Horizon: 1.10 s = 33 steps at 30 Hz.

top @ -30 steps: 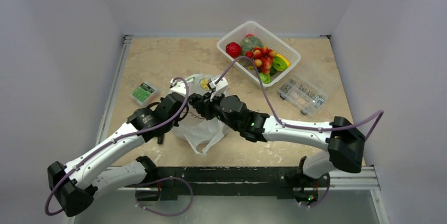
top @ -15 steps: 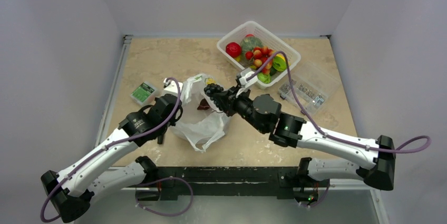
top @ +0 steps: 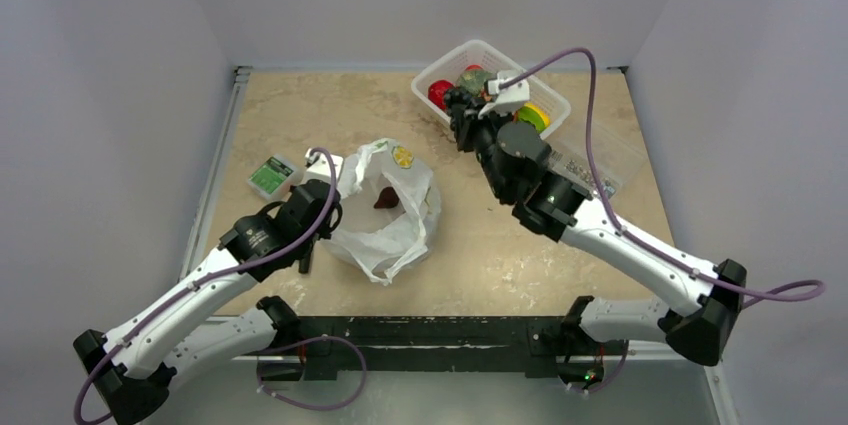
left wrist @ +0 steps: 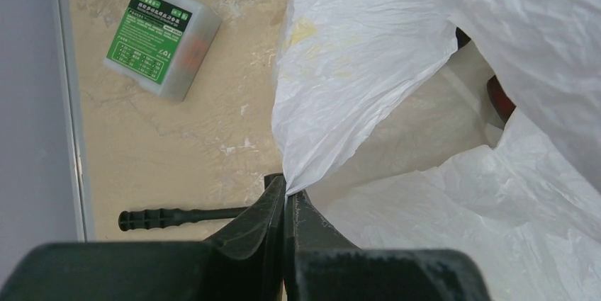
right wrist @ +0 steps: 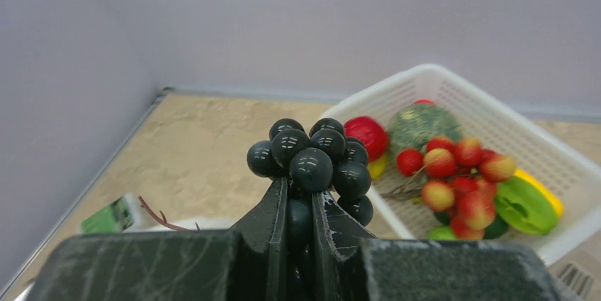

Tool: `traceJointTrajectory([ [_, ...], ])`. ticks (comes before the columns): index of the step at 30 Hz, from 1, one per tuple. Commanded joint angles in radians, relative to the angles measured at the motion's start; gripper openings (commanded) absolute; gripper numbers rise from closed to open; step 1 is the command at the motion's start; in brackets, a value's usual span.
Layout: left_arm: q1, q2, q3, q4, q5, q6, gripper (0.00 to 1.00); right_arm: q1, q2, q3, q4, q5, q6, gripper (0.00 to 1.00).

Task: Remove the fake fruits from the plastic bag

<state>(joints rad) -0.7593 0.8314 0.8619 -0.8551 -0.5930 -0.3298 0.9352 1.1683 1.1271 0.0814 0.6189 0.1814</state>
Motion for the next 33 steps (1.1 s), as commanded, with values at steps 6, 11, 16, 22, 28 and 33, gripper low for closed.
traceJointTrajectory([
  [6, 0.013, -0.035, 0.000, 0.009, -0.044, -0.002, 0.00, -0.322, 0.255, 0.259, -0.044, 0.030, 0.023, 0.00],
  [11, 0.015, -0.054, -0.006, 0.012, -0.051, -0.003, 0.00, -0.541, 0.408, 0.418, -0.237, -0.149, 0.124, 0.00],
  [16, 0.020, -0.047, -0.007, 0.017, -0.046, 0.006, 0.00, -0.694, 0.535, 0.506, -0.313, -0.356, 0.160, 0.00],
  [22, 0.023, -0.011, 0.002, 0.019, -0.027, 0.017, 0.00, -0.784, 0.661, 0.562, -0.343, -0.457, 0.184, 0.13],
  [28, 0.025, 0.011, 0.008, 0.018, -0.019, 0.020, 0.00, -0.807, 0.756, 0.619, -0.379, -0.573, 0.193, 0.21],
  [33, 0.026, 0.012, 0.008, 0.019, -0.017, 0.020, 0.00, -0.806, 0.769, 0.620, -0.400, -0.597, 0.190, 0.58],
])
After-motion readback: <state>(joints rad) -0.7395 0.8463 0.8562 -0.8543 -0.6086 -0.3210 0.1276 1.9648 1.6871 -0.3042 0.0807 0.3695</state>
